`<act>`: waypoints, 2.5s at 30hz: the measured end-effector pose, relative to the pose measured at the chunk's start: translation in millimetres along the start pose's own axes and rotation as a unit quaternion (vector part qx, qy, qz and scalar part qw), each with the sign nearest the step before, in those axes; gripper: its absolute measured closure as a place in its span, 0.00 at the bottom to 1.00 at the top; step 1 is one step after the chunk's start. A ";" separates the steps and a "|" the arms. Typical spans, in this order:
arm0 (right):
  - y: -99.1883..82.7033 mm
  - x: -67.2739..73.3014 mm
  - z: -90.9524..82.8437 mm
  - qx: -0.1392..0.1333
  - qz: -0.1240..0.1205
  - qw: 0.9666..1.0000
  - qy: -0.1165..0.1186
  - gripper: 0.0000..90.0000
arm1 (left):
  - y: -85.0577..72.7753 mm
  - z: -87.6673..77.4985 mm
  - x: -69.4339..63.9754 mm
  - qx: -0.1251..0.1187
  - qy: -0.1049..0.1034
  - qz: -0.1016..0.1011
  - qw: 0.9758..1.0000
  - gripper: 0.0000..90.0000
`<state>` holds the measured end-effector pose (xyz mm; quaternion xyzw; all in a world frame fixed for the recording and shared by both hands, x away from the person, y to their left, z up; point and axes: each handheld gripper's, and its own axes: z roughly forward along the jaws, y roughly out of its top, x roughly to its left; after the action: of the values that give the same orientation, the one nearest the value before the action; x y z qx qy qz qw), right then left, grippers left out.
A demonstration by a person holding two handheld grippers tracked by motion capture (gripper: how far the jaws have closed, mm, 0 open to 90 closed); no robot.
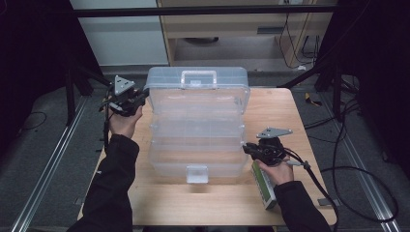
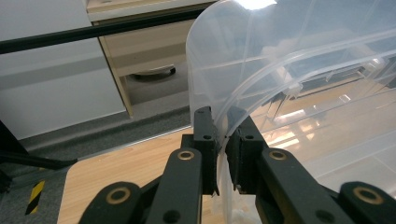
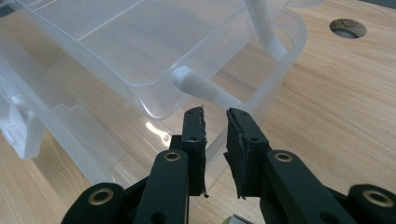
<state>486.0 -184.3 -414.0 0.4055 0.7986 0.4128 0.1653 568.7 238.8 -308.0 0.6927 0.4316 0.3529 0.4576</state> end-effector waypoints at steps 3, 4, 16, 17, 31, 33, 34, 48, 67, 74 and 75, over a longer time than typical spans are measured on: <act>0.1 -0.6 0.3 -0.001 -0.002 1.000 -0.002 0.86 | 1.6 2.6 1.5 0.001 -0.001 -0.003 1.000 0.91; 0.1 -0.6 0.3 -0.001 -0.002 1.000 -0.002 0.86 | 2.5 3.9 2.1 0.001 -0.002 -0.002 1.000 0.91; 0.2 -0.9 0.5 -0.001 -0.002 1.000 -0.001 0.86 | 8.4 15.9 5.1 0.003 0.004 -0.007 1.000 0.91; 0.2 -0.9 0.5 -0.001 -0.003 1.000 -0.001 0.86 | 8.8 16.8 5.3 0.003 0.005 -0.006 1.000 0.91; 0.2 -1.1 0.5 -0.002 -0.002 1.000 0.000 0.86 | 15.0 33.8 10.3 0.007 0.008 -0.008 1.000 0.90; 0.2 -1.0 0.5 -0.001 -0.002 1.000 0.001 0.86 | 15.3 36.2 11.2 0.007 0.007 -0.009 1.000 0.90; 0.1 -0.9 0.5 -0.002 -0.002 1.000 0.000 0.86 | 15.6 37.4 11.5 0.007 0.008 -0.009 1.000 0.90; -0.1 -0.6 0.7 -0.002 -0.002 1.000 -0.002 0.86 | 20.7 57.0 15.5 0.016 0.015 -0.018 1.000 0.90; 0.0 -0.4 0.7 -0.002 -0.001 1.000 -0.002 0.86 | 20.8 77.5 19.1 0.021 0.025 -0.029 0.999 0.89; -0.2 -0.5 0.8 -0.002 -0.002 1.000 -0.002 0.86 | 20.7 83.4 20.7 0.024 0.027 -0.034 0.999 0.89; -0.2 -0.5 0.8 -0.003 -0.002 1.000 -0.002 0.86 | 20.7 84.3 21.0 0.025 0.027 -0.034 0.999 0.89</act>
<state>486.6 -184.3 -414.6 0.4040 0.7982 0.4136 0.1690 656.9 226.0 -314.6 0.6794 0.4758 0.3450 0.4394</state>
